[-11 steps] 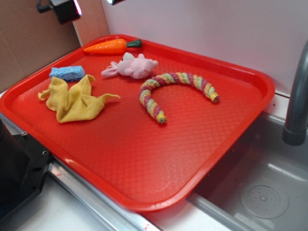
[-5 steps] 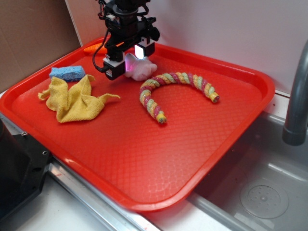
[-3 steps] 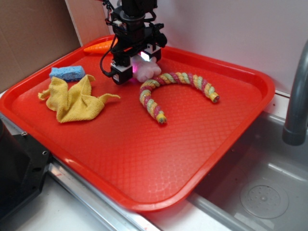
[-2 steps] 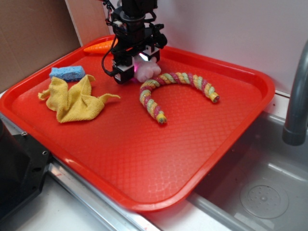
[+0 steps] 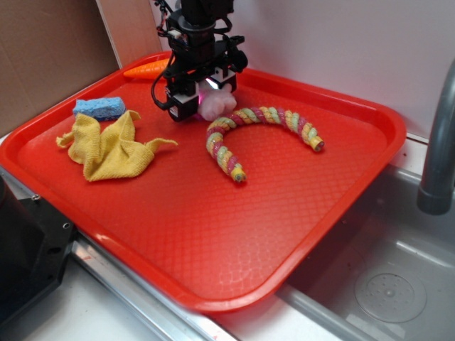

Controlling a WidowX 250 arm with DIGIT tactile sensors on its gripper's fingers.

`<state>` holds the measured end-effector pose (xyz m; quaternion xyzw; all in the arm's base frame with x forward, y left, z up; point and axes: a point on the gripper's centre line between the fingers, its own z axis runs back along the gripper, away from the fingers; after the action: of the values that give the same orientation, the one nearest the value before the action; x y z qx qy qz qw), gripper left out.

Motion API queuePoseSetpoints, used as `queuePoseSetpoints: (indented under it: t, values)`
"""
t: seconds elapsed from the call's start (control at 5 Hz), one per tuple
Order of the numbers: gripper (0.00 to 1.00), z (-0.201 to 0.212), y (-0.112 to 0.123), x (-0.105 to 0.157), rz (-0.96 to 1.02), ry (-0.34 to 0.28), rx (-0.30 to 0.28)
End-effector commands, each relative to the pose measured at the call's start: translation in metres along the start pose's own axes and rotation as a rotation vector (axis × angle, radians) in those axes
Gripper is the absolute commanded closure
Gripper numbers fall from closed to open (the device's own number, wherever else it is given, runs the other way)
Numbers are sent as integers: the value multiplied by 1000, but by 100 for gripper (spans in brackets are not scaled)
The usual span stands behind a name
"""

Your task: Grab the pink bunny.

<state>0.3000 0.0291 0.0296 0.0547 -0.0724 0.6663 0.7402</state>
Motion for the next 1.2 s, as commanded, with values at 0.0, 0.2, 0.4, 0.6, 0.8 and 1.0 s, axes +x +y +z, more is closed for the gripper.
queuePoseSetpoints:
  t: [0.0,0.2,0.4,0.6,0.8,1.0]
  values:
    - [100,81,2,18,-481,68,-76]
    - [100,110,9,10,-729,172,-80]
    - [100,140,25,0,-977,246,-92]
    - [100,168,46,-11,-1211,223,-124]
    - [100,188,69,-21,-1281,215,-168]
    - [100,193,79,-30,-1283,183,-175]
